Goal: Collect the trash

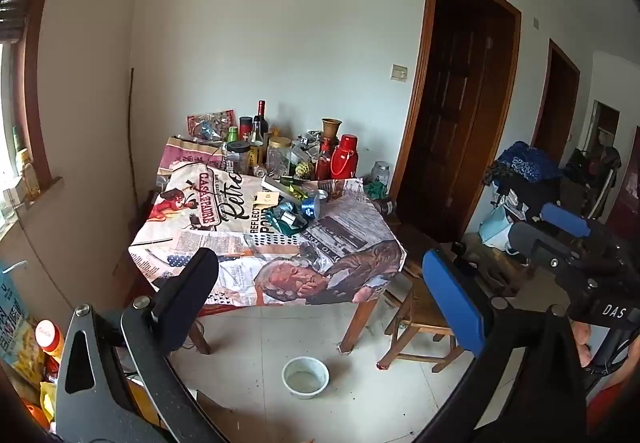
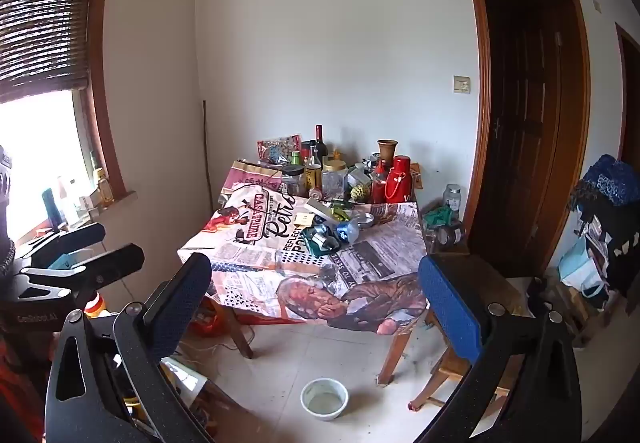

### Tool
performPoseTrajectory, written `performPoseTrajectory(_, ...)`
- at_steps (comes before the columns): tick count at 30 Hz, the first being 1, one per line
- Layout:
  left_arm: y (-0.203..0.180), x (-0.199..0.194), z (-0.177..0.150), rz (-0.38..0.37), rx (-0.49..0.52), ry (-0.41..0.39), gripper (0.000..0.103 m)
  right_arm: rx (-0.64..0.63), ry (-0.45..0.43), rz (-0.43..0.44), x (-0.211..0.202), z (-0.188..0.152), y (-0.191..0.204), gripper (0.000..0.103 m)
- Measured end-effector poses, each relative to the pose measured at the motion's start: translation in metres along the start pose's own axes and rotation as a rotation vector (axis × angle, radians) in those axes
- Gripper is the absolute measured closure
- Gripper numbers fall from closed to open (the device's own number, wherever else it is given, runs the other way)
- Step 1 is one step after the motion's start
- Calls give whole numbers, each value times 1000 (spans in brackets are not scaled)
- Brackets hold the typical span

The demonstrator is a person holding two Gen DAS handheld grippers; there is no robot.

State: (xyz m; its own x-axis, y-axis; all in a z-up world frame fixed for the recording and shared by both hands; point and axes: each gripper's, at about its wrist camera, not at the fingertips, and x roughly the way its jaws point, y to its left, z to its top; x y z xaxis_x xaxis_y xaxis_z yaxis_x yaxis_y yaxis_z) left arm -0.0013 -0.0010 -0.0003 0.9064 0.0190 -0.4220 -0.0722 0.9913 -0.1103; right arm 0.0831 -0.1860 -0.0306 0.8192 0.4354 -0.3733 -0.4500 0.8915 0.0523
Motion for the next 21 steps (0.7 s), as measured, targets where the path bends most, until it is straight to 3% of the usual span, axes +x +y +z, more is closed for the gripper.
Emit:
performPoseTrajectory(3,-11,-3,-6,20,20,2,0,-22,-5,-16,-1,0,0,0)
performPoseTrajectory(7,1,-4,-5,-3,-21,14,0,-19,-1,-7,-1,1,-1,0)
performPoseTrajectory(21,3,0,-1,-20,-4,23,0,15,39,10,8,3,3,0)
